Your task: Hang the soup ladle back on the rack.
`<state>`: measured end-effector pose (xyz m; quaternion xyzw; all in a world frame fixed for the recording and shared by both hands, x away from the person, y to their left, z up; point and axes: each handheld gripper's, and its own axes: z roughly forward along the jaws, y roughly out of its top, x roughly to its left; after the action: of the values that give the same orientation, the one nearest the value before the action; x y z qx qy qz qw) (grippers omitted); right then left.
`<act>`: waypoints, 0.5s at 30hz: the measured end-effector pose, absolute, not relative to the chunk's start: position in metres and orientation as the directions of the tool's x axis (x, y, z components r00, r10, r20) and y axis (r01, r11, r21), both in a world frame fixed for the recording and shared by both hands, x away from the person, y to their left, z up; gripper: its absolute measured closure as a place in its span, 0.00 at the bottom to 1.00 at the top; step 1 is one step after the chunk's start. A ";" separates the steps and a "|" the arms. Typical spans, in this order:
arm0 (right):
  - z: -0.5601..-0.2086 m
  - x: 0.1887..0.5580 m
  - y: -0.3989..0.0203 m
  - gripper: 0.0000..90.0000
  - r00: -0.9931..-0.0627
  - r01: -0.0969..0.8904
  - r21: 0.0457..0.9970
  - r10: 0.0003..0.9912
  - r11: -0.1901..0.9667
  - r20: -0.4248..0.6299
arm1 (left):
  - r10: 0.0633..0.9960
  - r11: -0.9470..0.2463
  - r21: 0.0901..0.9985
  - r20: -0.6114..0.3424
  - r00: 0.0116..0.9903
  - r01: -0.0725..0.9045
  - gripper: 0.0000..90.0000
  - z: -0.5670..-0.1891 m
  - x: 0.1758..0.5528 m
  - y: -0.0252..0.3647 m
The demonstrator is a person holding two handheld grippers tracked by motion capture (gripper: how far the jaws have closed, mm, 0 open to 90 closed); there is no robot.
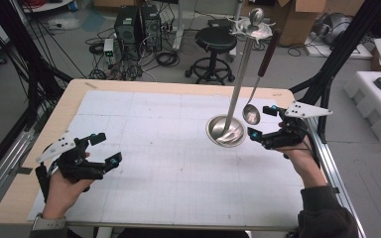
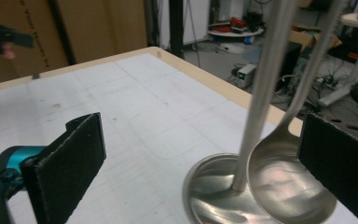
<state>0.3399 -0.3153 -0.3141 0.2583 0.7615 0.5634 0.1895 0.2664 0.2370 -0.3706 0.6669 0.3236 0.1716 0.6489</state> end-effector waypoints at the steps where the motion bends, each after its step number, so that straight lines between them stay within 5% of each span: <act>1: -0.315 0.336 -0.315 0.00 -0.802 0.176 0.957 0.598 0.232 0.003 | 0.653 0.052 0.977 -0.191 0.733 0.208 0.02 -0.371 0.267 0.237; 15: -0.347 0.317 -0.330 0.00 -0.805 0.173 0.971 0.592 0.163 0.044 | 0.651 0.063 0.979 -0.188 0.735 0.195 0.02 -0.371 0.269 0.238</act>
<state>0.3167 -0.3297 -0.3469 0.2579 0.7419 0.5932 0.1767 0.2685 0.2378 -0.3707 0.6620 0.3195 0.1742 0.6552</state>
